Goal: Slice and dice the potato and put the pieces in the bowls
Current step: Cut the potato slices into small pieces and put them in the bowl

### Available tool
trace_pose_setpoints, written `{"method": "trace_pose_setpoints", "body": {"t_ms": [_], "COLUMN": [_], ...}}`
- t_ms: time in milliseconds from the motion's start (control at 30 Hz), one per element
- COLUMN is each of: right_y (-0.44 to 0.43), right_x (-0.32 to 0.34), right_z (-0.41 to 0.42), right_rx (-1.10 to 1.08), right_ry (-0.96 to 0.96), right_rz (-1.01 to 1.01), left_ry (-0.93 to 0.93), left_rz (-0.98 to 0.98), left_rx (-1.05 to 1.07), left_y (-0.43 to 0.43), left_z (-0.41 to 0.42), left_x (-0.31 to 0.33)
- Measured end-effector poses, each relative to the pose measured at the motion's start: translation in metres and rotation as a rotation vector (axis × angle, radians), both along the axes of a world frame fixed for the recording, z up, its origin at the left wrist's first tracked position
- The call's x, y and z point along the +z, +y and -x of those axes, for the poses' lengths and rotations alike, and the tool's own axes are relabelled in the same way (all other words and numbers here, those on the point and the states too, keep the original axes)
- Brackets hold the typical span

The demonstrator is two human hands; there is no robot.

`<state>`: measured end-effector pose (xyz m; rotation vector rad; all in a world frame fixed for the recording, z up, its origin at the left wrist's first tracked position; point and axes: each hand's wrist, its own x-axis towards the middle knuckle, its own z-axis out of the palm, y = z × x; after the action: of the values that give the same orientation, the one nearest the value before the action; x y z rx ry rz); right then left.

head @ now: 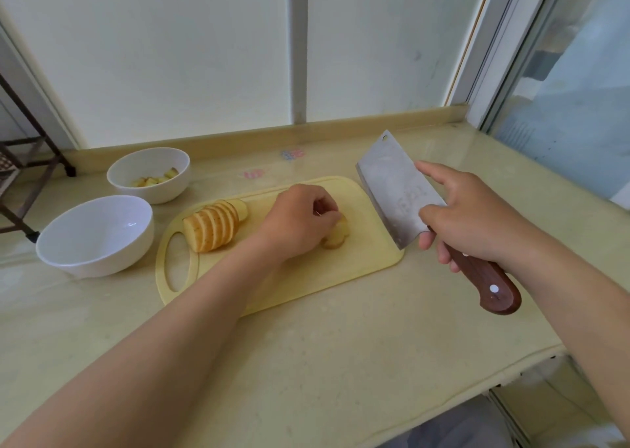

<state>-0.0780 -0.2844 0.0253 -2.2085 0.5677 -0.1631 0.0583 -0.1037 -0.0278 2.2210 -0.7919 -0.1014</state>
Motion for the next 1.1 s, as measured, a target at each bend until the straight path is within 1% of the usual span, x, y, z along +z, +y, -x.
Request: {"method": "trace_pose_setpoints", "body": {"t_ms": [33, 100, 167, 233, 333, 433, 500, 633, 767, 967, 1100], "right_y": [0.001, 0.002, 0.004, 0.007, 0.011, 0.017, 0.022, 0.027, 0.031, 0.031, 0.031], "right_x": [0.0, -0.001, -0.002, -0.003, -0.003, -0.004, -0.004, -0.004, -0.004, 0.002, 0.003], "right_z": [0.0, 0.0, 0.0, 0.0, 0.001, 0.002, 0.0, -0.007, -0.012, -0.013, -0.013], "right_rx": [0.004, 0.014, 0.023, 0.037, 0.063, 0.094, 0.118, 0.164, 0.205, 0.254, 0.259], "right_ry": [0.0, 0.003, 0.011, 0.024, 0.04, 0.058, 0.063, 0.087, 0.123, 0.143, 0.15], "right_rz": [-0.005, -0.012, -0.015, -0.012, -0.013, -0.007, 0.007, 0.062, 0.113, 0.173, 0.194], "left_ry": [0.012, 0.037, 0.062, 0.101, 0.156, 0.131, 0.098, 0.07, -0.003, 0.002, -0.013], "left_rz": [0.002, -0.056, -0.143, -0.184, -0.229, -0.338, -0.366, -0.355, -0.311, -0.213, -0.223], "left_rx": [0.042, 0.099, 0.104, 0.089, -0.011, -0.131, -0.151, -0.158, -0.082, -0.006, -0.007], "left_y": [0.002, 0.004, 0.005, 0.006, 0.013, 0.019, 0.019, 0.014, 0.008, 0.007, 0.006], "left_z": [-0.001, -0.002, -0.004, -0.004, -0.007, -0.009, -0.009, 0.002, 0.011, 0.018, 0.018], "left_x": [0.002, 0.006, 0.009, 0.013, 0.02, 0.022, 0.019, 0.02, 0.016, 0.012, 0.011]}}
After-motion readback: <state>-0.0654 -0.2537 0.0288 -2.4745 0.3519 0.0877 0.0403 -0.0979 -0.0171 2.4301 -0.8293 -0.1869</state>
